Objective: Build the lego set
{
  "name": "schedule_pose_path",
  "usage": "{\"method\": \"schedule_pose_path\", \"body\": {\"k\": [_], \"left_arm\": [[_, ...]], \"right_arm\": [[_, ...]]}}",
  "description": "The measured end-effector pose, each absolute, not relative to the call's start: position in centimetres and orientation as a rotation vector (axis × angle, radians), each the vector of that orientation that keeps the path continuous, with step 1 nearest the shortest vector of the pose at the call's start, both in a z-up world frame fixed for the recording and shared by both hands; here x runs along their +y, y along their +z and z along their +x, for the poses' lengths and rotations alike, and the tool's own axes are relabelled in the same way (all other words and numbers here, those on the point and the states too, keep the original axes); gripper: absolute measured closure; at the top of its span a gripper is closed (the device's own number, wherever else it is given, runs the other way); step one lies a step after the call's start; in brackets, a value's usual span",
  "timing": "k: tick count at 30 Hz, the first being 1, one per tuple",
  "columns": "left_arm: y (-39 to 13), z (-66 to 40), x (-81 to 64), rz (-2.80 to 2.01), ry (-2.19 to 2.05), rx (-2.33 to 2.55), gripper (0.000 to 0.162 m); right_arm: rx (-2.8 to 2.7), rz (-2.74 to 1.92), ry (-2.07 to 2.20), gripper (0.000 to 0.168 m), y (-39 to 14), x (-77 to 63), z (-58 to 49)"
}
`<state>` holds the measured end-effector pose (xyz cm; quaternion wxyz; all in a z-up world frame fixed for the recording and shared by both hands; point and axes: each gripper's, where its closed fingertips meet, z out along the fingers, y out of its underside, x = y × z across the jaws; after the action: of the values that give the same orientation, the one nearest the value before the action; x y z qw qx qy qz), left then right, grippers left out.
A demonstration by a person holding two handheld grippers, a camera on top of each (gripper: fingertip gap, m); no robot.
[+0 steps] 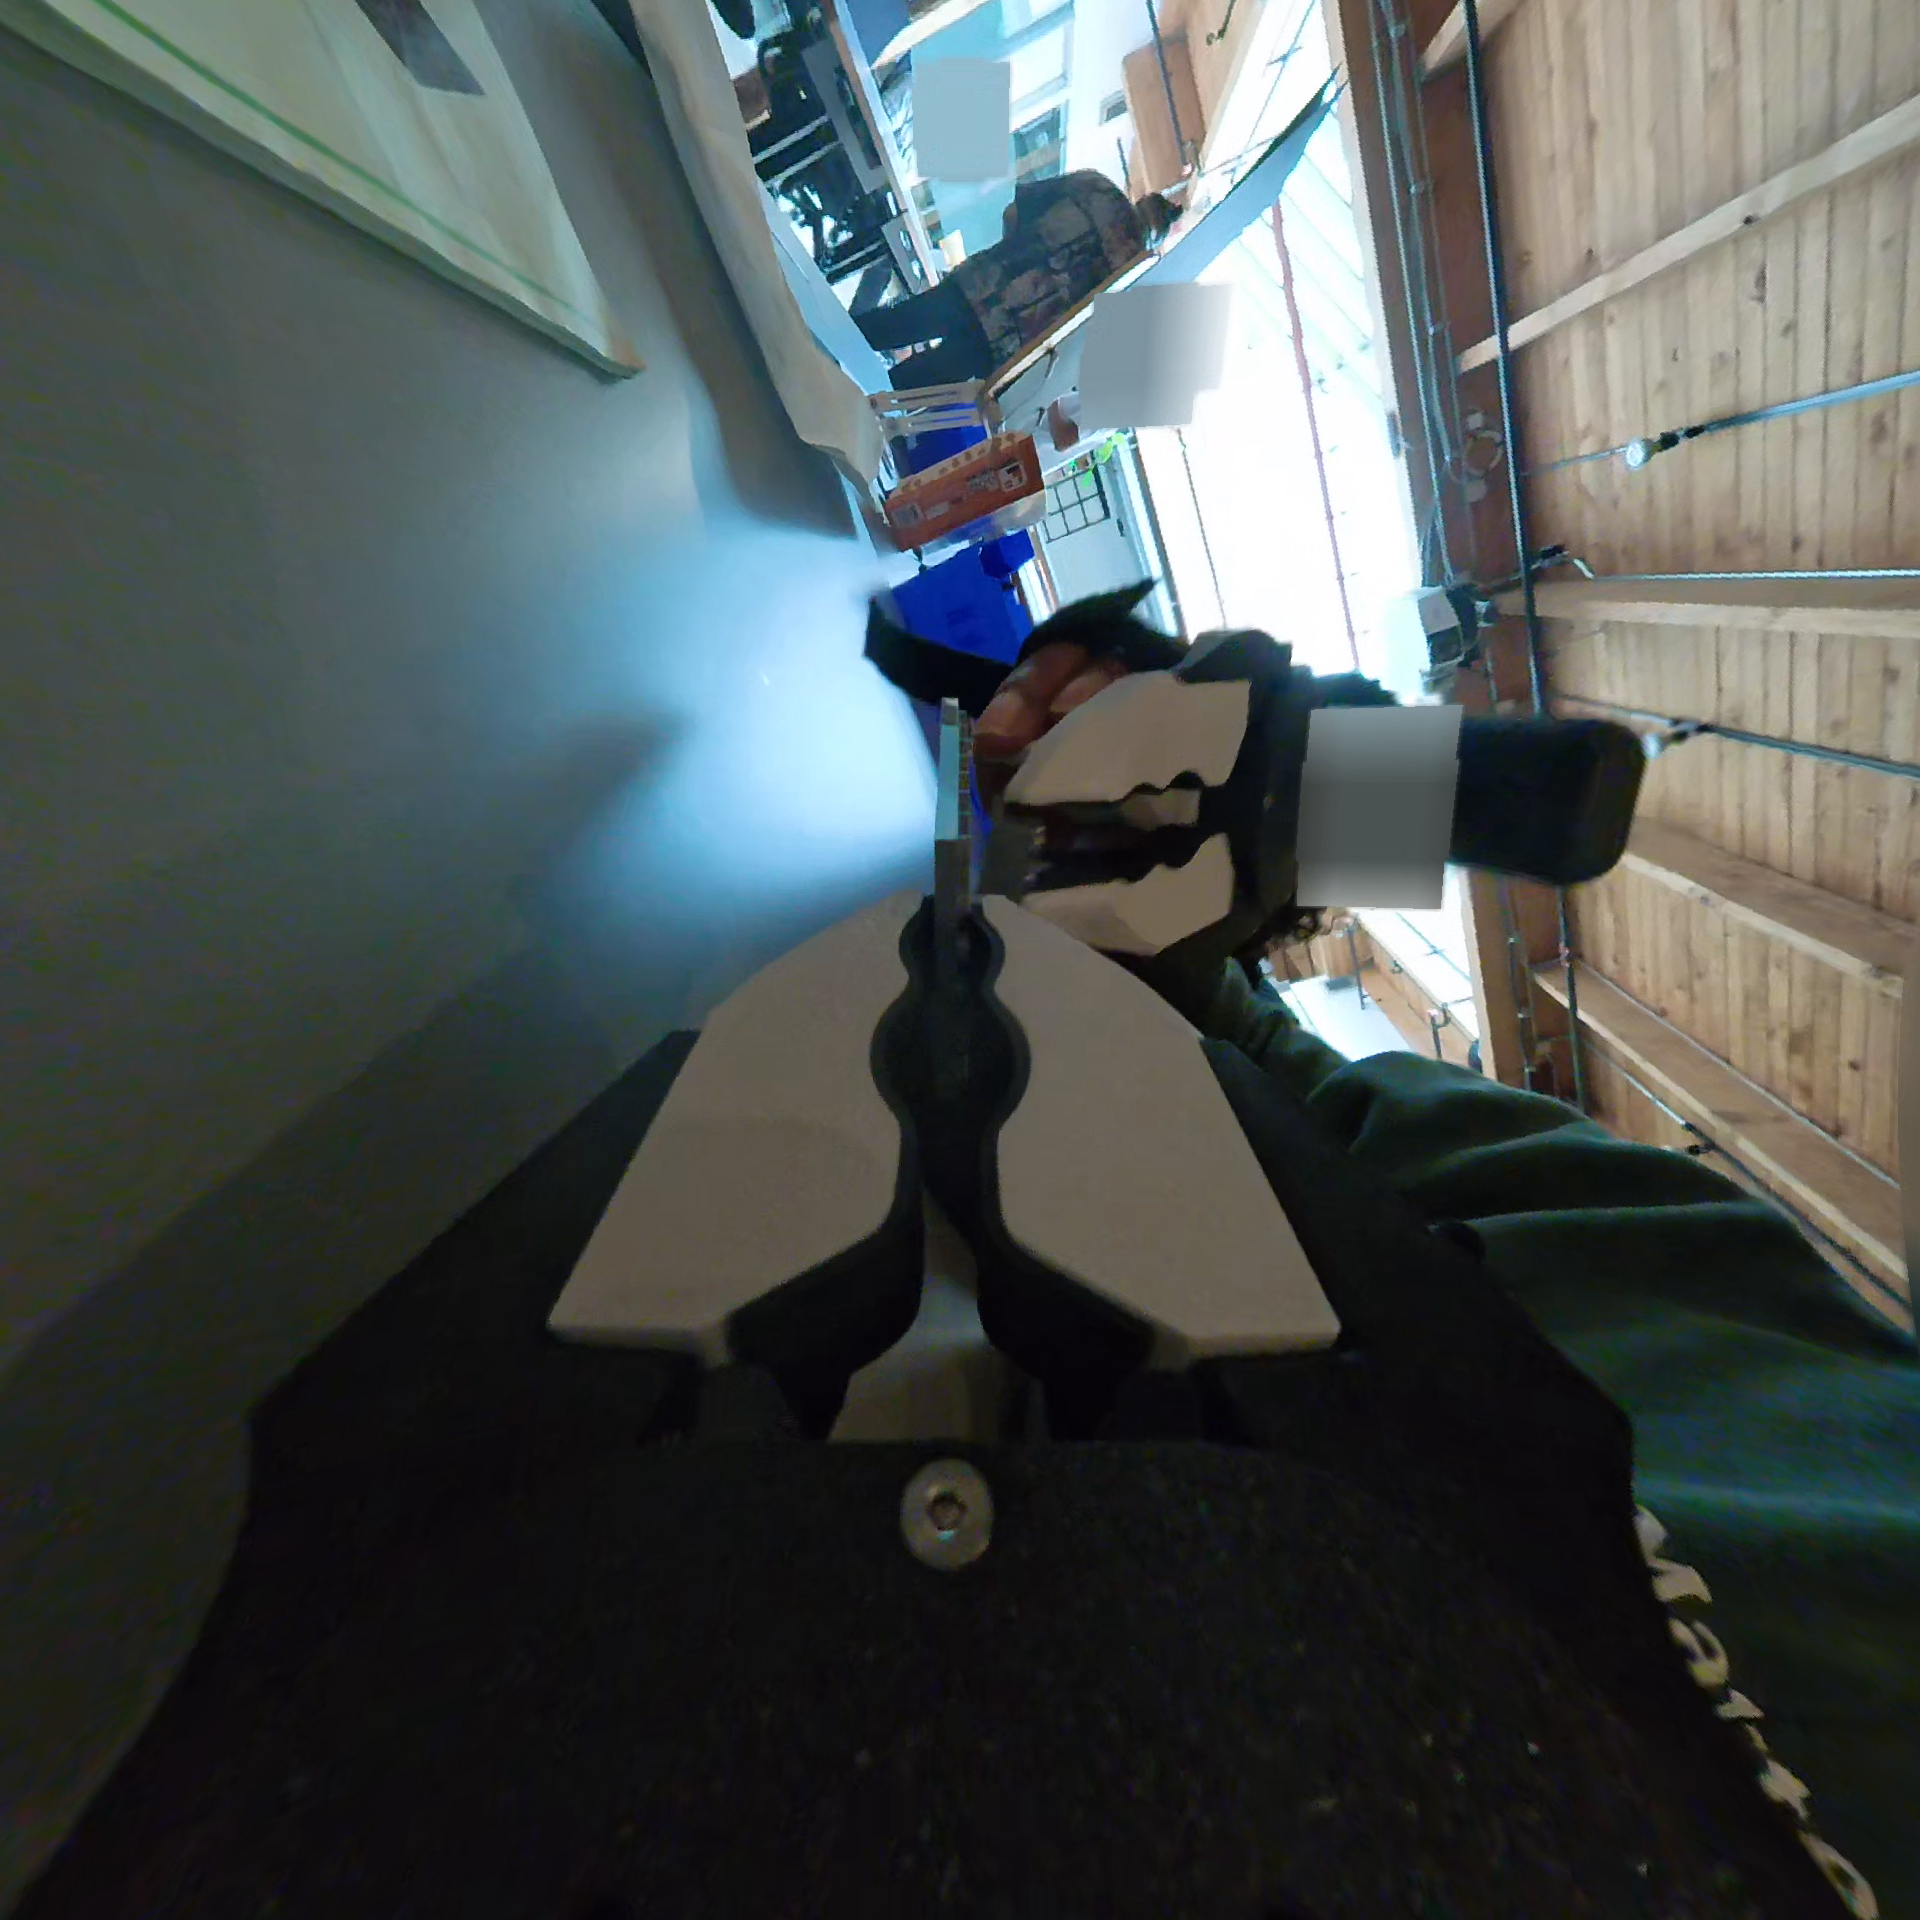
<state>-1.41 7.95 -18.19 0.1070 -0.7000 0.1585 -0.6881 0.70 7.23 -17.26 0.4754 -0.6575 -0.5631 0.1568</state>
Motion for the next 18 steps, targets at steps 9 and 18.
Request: {"method": "schedule_pose_path", "body": {"k": [9,18], "left_arm": [[-18.2,-1.0,7.1,-2.053,-1.954,0.585,0.158],[-17.7,-1.1,7.1,-2.039,-1.997,0.555,0.158]], "right_arm": [[-1.454,-1.704,0.454,0.152,-16.8,8.8,0.4],[-1.498,-1.707,0.462,0.151,-16.7,8.8,0.0]]}}
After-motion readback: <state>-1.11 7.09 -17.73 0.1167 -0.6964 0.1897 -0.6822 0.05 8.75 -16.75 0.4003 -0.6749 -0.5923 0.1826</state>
